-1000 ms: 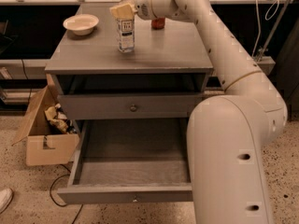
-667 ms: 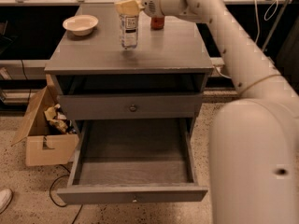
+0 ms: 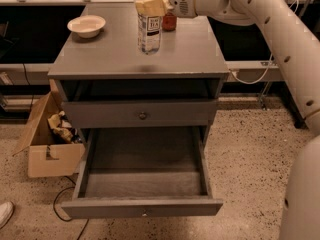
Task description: Place blue plastic bottle into middle drawer
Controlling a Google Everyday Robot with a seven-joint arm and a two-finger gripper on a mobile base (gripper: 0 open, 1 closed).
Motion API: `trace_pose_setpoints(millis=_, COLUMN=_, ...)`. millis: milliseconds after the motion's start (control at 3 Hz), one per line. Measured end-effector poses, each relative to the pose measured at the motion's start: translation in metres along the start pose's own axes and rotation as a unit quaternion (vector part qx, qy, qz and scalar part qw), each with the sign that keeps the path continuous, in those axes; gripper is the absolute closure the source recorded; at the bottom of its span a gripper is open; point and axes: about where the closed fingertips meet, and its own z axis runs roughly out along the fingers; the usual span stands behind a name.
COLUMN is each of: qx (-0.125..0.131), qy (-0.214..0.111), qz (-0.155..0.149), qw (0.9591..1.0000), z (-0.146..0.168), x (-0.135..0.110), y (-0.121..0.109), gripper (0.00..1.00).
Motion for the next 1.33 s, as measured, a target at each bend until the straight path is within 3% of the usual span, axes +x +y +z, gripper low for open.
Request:
trace_pose_setpoints(millis=333, qx=0.000, qy=0.000, qz=0.000, qw=1.0000, z=0.000, x=0.000, y=0.000, gripper=1.00)
trace_pose_setpoints(millis=667, qx=-0.021, qy=0.002, qz=-0.013, qw=0.9997, z=0.002, x=0.003, y=0.025, gripper=1.00)
trace_pose_setpoints(millis=1000, qx=-0.059, qy=0.005, qz=-0.036, qw=0.9976, z=0.001, x=0.017, y=0.087, gripper=1.00)
trace_pose_setpoints(millis=1333, qx=-0.084, qy=0.011, qz=-0.041, qw=0.9956, z=0.006, x=0.052, y=0.137, gripper=1.00)
